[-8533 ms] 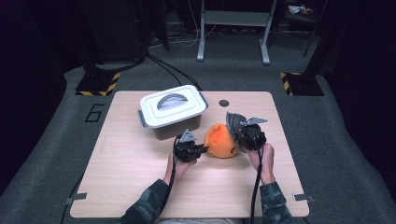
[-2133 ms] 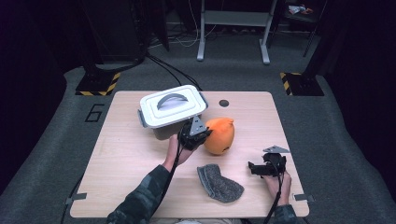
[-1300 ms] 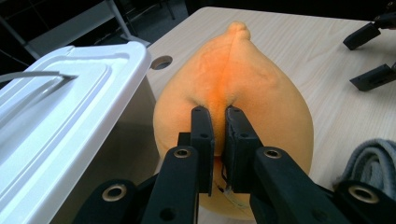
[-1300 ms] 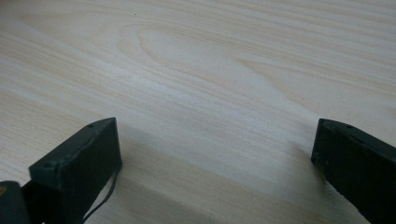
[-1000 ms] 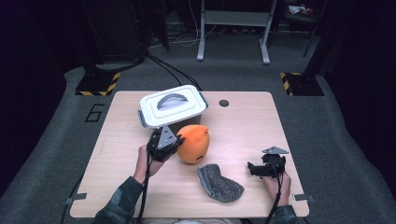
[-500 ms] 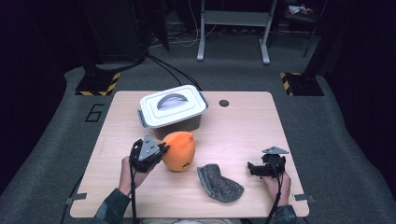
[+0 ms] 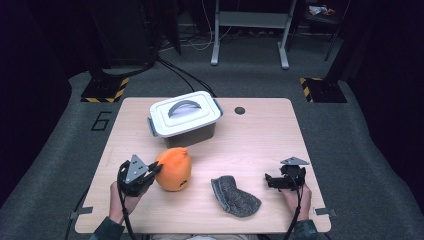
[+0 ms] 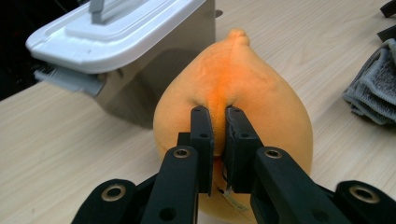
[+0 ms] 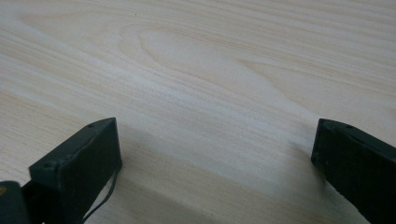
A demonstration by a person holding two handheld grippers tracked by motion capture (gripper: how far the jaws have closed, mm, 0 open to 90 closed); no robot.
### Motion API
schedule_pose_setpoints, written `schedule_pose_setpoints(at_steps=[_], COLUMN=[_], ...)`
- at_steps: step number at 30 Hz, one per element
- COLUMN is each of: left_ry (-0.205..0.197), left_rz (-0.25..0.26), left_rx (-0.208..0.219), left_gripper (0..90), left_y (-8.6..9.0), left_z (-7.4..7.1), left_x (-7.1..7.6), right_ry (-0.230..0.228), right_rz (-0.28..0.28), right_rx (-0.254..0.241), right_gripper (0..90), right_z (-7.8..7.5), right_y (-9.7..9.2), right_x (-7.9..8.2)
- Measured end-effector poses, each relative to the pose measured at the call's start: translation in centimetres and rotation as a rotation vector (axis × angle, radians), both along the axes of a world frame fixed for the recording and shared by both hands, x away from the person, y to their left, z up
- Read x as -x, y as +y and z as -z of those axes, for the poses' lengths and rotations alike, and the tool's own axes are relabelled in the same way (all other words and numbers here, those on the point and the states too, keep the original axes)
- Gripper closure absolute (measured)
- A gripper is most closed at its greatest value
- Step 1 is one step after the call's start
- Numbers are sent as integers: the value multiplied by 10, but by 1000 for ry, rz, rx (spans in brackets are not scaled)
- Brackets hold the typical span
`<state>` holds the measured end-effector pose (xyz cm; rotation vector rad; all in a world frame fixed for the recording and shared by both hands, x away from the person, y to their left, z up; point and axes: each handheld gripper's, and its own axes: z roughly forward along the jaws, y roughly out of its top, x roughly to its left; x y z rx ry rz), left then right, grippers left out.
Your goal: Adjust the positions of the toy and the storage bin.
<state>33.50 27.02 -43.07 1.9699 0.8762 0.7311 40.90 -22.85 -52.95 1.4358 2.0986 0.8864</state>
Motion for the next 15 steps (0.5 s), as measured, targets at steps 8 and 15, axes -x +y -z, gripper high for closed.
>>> schedule_pose_setpoints(at_steps=[8,15], left_ry=[29,78], left_rz=[-85,-185], left_rx=[56,97], left_gripper=[829,815], left_y=[31,54], left_z=[6,12], left_x=[14,14], right_ry=[0,0], right_rz=[1,2], right_rx=[-1,-1], right_gripper=[5,5], right_z=[0,0], right_y=[0,0], right_x=[0,0])
